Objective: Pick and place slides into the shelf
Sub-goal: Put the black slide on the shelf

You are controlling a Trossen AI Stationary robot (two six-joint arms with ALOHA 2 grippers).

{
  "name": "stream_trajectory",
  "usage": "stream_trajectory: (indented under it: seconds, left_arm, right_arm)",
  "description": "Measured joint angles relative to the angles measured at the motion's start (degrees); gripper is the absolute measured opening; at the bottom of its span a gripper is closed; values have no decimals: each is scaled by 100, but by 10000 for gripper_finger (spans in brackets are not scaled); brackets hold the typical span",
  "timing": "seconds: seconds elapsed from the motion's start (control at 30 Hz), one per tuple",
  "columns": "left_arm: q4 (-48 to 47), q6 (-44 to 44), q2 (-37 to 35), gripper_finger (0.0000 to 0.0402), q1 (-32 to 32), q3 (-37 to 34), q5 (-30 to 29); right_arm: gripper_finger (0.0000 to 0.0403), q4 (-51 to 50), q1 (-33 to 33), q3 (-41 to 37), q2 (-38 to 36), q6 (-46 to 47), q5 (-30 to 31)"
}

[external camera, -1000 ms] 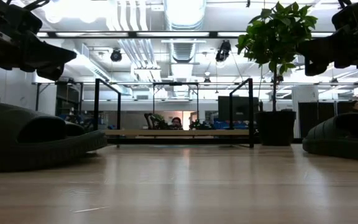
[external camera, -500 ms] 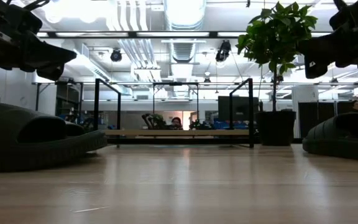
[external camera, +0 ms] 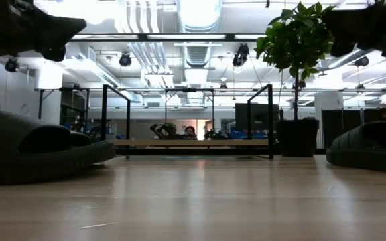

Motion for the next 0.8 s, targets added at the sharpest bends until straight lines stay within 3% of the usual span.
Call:
stream_trajectory:
  seconds: [0.2, 0.37, 0.53, 0.7, 0.8]
  left_arm:
    - [1220, -49, 763, 71, 1, 51, 214]
    - [1813, -822, 1468, 128, 1, 248, 237]
    - [2504, -785, 2068, 148, 1, 301, 239]
    - [2425, -270, 2313, 148, 1, 310, 27]
    - [2423, -497, 2417, 148, 1, 310, 11]
  right_arm:
    - [132, -310, 2, 410, 86, 248, -3]
    - [181, -458, 2, 1062, 580, 271, -156]
    - [195, -1952, 2, 2128, 1331, 11, -156]
    - [190, -3879, 2, 3151, 2070, -40, -154]
    - [185, -4287, 2, 3440, 2370, -60, -156]
